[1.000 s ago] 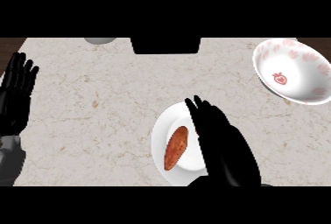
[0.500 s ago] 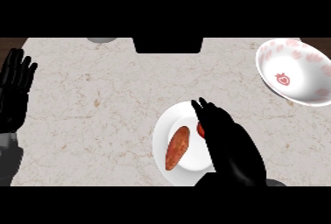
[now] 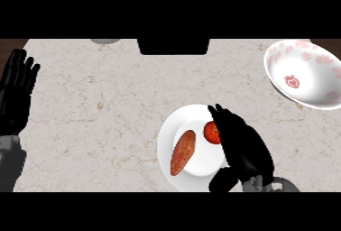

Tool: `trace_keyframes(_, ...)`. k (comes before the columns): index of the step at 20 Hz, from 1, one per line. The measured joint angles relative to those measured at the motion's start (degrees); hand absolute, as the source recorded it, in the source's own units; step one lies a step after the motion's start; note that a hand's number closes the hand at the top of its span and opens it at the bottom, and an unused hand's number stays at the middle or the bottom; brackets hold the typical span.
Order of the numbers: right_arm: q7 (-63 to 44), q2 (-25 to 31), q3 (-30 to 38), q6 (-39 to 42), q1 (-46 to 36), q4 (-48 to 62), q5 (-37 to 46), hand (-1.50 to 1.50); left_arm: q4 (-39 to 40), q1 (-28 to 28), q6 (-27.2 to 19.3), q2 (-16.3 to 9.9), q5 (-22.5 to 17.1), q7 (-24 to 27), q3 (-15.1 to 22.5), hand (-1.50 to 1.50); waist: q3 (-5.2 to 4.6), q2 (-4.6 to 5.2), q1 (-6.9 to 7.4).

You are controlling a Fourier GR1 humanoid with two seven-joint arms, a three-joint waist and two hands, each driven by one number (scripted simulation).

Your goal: Pick the tomato from the plate and place it in the bowl

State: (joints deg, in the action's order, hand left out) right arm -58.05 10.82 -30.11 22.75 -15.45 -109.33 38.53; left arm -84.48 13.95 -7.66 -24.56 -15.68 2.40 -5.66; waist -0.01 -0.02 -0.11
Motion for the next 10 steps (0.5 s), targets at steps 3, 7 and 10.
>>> trace_keyframes(3, 1.37, -0.9, 1.71, 0.31, -0.64, 3.01, 1.24, -1.5, 1.5, -0.35, 1.14, 0.76, 0.32, 1.8, -0.56, 0.0, -0.01, 0.03, 0.09)
trace_keyframes(7, 4.93, -1.08, 3.32, -0.4, 0.75, 6.26, 3.78, -1.5, 2.3, 0.44, 1.26, 1.84, 1.73, 1.72, -0.81, 0.0, 0.0, 0.04, 0.09)
trace_keyframes(10, 6.53, -2.6, 3.28, -0.79, 1.52, 7.06, 5.64, -1.5, 0.82, 0.39, 1.17, 2.83, 2.43, 0.48, -1.11, 0.0, 0.02, 0.02, 0.12)
